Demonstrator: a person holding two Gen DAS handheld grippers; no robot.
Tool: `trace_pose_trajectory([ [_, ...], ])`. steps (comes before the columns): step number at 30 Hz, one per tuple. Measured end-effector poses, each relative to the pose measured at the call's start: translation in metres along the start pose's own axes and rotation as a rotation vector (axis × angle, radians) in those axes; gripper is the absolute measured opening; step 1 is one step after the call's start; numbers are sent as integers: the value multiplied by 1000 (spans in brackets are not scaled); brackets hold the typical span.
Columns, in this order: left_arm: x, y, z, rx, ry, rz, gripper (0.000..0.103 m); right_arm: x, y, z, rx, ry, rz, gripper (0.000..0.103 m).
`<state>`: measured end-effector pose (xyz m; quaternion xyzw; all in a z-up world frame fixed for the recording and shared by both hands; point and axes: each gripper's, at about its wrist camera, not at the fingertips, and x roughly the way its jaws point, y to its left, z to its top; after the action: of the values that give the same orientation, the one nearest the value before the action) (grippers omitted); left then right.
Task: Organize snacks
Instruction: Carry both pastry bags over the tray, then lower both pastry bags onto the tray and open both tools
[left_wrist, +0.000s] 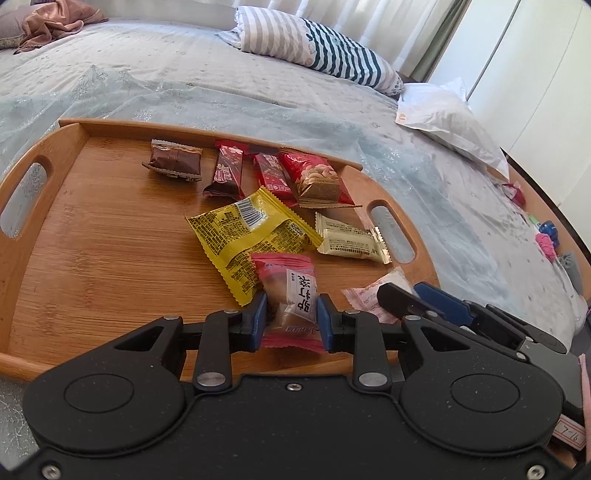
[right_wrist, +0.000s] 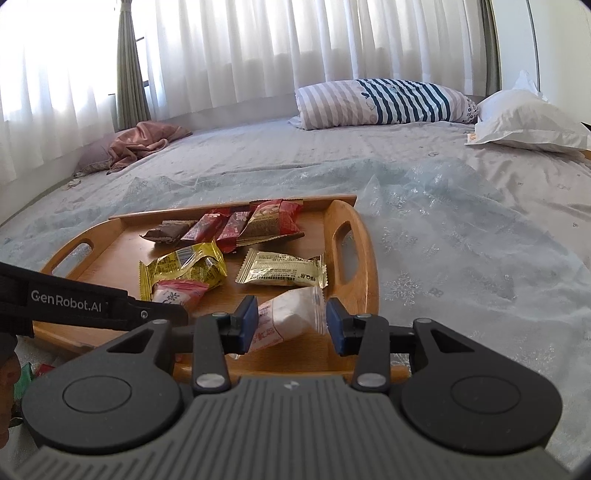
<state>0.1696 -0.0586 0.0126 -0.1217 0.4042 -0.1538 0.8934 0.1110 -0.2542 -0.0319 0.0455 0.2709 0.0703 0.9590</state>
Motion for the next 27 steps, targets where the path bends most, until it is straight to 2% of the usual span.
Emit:
trace_pose_trajectory([
  [14,1,-5,0,22,-2,12,28,3,5,-4,-11,5,27,46],
  [20,-3,-7,0,38,-11,30,29,0,7,-4,-17,-5,20,50],
  [23,-8,-8,-1,50,-24,39,38,-4,8,-4,-26,-17,15,62],
  [27,-18,-8,-2,60,-36,54,48,-11,9,-4,-29,-29,11,68],
])
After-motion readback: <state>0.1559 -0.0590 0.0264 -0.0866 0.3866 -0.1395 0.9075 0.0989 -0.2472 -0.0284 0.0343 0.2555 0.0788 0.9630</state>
